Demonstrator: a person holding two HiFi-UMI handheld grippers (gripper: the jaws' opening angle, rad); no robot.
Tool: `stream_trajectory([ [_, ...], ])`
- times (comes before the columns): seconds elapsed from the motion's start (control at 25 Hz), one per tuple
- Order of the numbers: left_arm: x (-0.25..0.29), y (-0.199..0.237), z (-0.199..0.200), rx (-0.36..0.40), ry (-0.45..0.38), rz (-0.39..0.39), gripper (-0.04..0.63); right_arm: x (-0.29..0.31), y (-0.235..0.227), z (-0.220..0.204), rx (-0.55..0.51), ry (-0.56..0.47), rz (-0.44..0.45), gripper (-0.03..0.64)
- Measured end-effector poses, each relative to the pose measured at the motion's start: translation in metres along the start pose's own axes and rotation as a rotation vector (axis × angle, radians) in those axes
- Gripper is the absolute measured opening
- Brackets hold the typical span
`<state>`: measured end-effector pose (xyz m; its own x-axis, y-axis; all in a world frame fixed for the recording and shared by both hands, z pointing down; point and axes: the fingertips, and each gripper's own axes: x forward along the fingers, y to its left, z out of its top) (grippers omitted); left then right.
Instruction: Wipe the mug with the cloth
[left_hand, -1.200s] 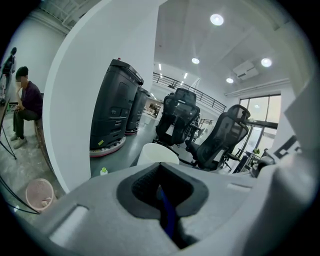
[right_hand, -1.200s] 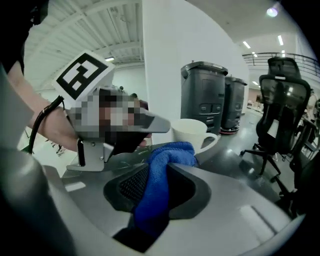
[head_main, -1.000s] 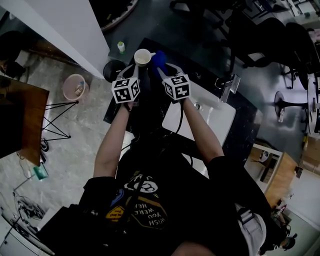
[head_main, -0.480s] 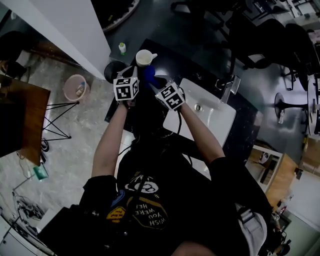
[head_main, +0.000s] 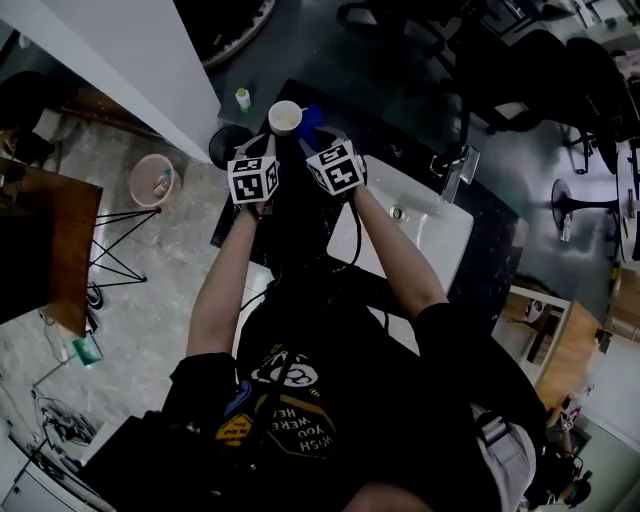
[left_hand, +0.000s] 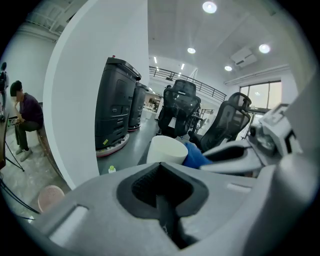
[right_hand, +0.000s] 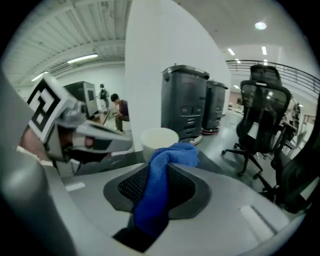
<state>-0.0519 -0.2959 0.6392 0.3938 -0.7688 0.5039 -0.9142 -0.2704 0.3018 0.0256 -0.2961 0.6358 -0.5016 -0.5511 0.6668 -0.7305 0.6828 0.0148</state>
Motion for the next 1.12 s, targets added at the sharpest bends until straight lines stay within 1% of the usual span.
stream_trajectory([
  [0.04,-0.001,-0.001,0.000,-0.004,-0.002,-0.002,0.005,0.000,0.020,-0.010,-0.032,0.027,0.053,0.110],
  [0.12,-0.004,0.001,0.000,-0.017,-0.011,-0.001,0.005,-0.006,0.056,-0.025,-0.050,0.054,0.152,0.110],
  [0.16,-0.005,0.002,0.001,-0.022,-0.017,0.000,0.005,-0.010,0.065,-0.030,-0.044,0.054,0.178,0.110],
  [0.2,-0.008,0.003,0.003,-0.023,-0.023,0.001,0.005,-0.015,0.067,-0.034,-0.037,0.056,0.178,0.110],
  [0.24,-0.011,0.003,0.004,-0.019,-0.029,0.001,0.005,-0.021,0.062,-0.039,-0.031,0.066,0.148,0.110],
  [0.28,-0.015,0.002,0.005,-0.012,-0.033,0.002,0.005,-0.027,0.049,-0.046,-0.021,0.084,0.090,0.110],
  [0.32,-0.019,0.001,0.005,-0.005,-0.038,0.003,0.005,-0.031,0.031,-0.052,-0.003,0.103,0.013,0.110],
  [0.4,-0.028,-0.002,0.002,-0.005,-0.048,0.007,0.005,-0.035,-0.008,-0.060,0.065,0.114,-0.145,0.110],
  [0.44,-0.033,-0.003,0.000,-0.010,-0.052,0.009,0.005,-0.034,-0.023,-0.062,0.113,0.101,-0.202,0.115],
  [0.48,-0.038,-0.006,-0.003,-0.017,-0.054,0.009,0.005,-0.031,-0.031,-0.063,0.160,0.082,-0.230,0.123],
  [0.52,-0.044,-0.009,-0.005,-0.023,-0.055,0.008,0.005,-0.025,-0.032,-0.065,0.196,0.068,-0.225,0.139],
  [0.56,-0.050,-0.012,-0.008,-0.026,-0.056,0.006,0.005,-0.018,-0.027,-0.068,0.216,0.069,-0.189,0.181],
  [0.64,-0.067,-0.020,-0.014,-0.029,-0.064,-0.004,0.005,-0.012,-0.011,-0.076,0.220,0.081,-0.100,0.339],
  [0.68,-0.077,-0.025,-0.016,-0.029,-0.071,-0.012,0.005,-0.018,-0.006,-0.076,0.222,0.061,-0.086,0.345],
  [0.72,-0.089,-0.029,-0.019,-0.028,-0.082,-0.023,0.005,-0.031,-0.003,-0.072,0.241,0.018,-0.091,0.345],
  [0.84,-0.125,-0.042,-0.028,-0.023,-0.116,-0.043,0.005,-0.088,0.006,-0.051,0.378,-0.180,-0.113,0.343],
  [0.88,-0.137,-0.046,-0.032,-0.020,-0.127,-0.042,0.005,-0.109,0.011,-0.044,0.409,-0.248,-0.116,0.302],
  [0.96,-0.159,-0.055,-0.037,-0.025,-0.148,-0.038,0.005,-0.147,0.023,-0.031,0.417,-0.355,-0.137,0.112],
  [1.0,-0.167,-0.061,-0.040,-0.035,-0.155,-0.040,0.005,-0.162,0.028,-0.029,0.402,-0.382,-0.158,0.040],
  [1.04,-0.174,-0.068,-0.042,-0.045,-0.160,-0.048,0.005,-0.171,0.033,-0.030,0.385,-0.389,-0.178,0.003],
  [1.12,-0.184,-0.084,-0.043,-0.035,-0.165,-0.081,0.005,-0.181,0.045,-0.038,0.356,-0.365,-0.191,0.003],
])
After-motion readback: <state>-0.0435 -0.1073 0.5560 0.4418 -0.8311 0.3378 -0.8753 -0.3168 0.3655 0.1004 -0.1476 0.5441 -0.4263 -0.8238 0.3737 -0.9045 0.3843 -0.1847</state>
